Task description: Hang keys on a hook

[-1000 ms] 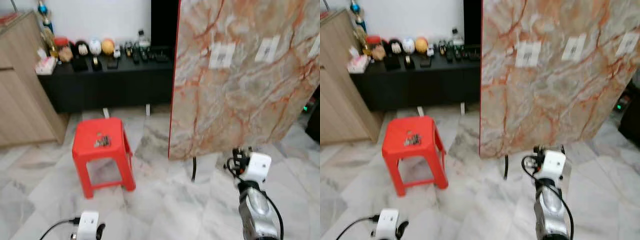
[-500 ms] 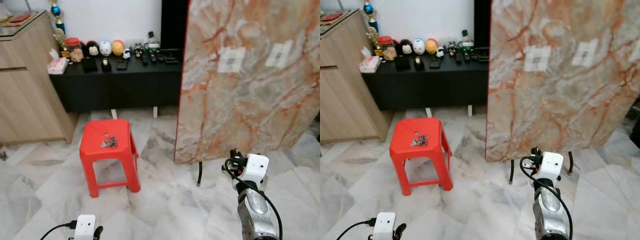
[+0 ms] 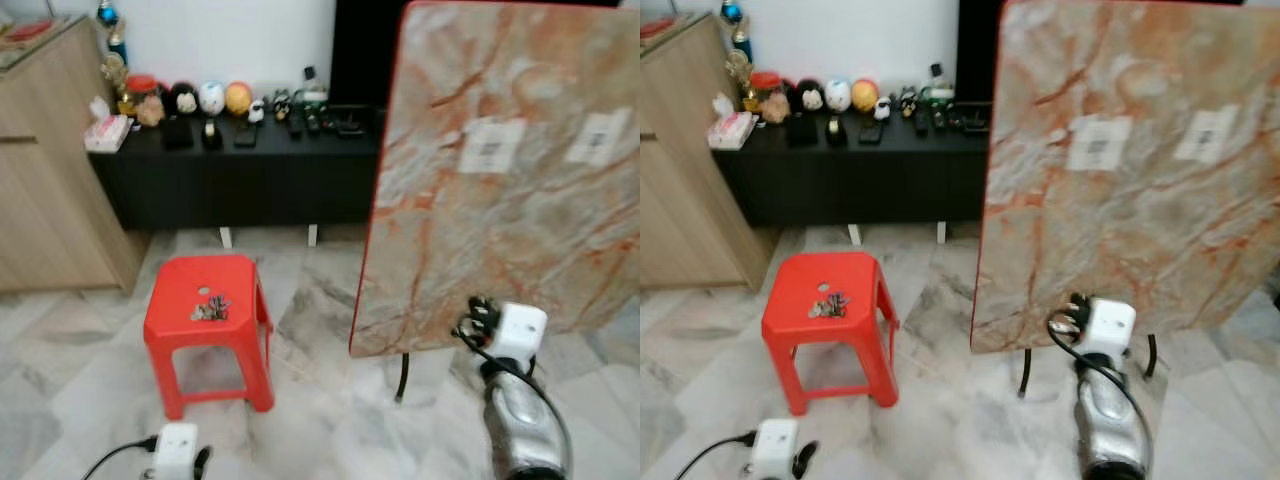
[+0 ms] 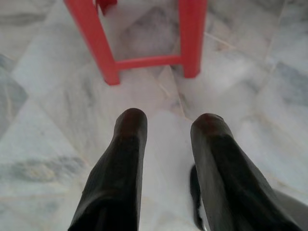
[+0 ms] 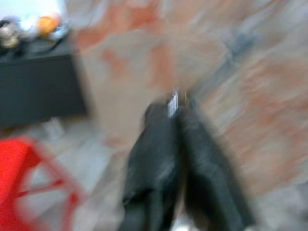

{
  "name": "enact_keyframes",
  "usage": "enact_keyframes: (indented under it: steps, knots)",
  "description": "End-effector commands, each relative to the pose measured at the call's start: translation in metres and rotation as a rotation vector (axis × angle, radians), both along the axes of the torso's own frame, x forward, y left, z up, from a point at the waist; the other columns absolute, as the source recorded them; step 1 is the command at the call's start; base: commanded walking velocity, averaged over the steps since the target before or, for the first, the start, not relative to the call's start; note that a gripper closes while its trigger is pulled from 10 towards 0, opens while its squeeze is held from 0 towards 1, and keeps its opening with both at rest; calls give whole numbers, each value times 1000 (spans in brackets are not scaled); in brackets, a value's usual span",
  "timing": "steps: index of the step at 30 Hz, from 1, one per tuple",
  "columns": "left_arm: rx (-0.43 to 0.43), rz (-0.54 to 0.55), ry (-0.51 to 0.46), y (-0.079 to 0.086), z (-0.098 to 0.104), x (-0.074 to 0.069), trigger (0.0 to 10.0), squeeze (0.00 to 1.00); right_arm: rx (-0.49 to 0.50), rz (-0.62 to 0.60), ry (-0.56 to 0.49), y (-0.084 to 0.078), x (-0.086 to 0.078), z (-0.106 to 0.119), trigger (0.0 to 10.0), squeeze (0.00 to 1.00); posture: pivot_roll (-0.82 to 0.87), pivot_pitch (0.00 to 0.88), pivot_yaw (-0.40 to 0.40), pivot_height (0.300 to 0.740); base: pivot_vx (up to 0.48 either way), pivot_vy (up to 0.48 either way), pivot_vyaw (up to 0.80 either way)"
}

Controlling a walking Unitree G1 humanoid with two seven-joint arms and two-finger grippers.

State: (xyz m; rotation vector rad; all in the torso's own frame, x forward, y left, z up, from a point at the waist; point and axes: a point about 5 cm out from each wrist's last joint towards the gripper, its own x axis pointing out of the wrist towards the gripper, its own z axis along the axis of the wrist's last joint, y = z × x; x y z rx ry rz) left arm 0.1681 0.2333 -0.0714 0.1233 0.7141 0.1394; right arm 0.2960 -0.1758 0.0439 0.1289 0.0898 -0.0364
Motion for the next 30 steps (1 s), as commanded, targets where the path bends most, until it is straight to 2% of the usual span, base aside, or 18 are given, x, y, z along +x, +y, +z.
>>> enact_keyframes:
  steps: [1,15,27,30]
  knots:
    - [-20,-21,-24,-11,1,8,10000,0,-25,-52,14,-20,-4,-2,10000,0,-41,0,-64,740,390,0,0]
    - [-27,-23,-25,-13,1,8,10000,0,-32,-76,4,-24,-4,1,10000,0,-40,0,-67,740,363,0,0]
    - [-31,-16,1,-11,-2,2,10000,0,-97,-164,-59,-33,-5,11,10000,0,-38,0,-68,740,0,0,0]
    - [-30,-15,5,-10,-3,0,10000,0,-159,-201,-103,-37,-9,19,10000,0,-38,0,-67,740,0,0,0]
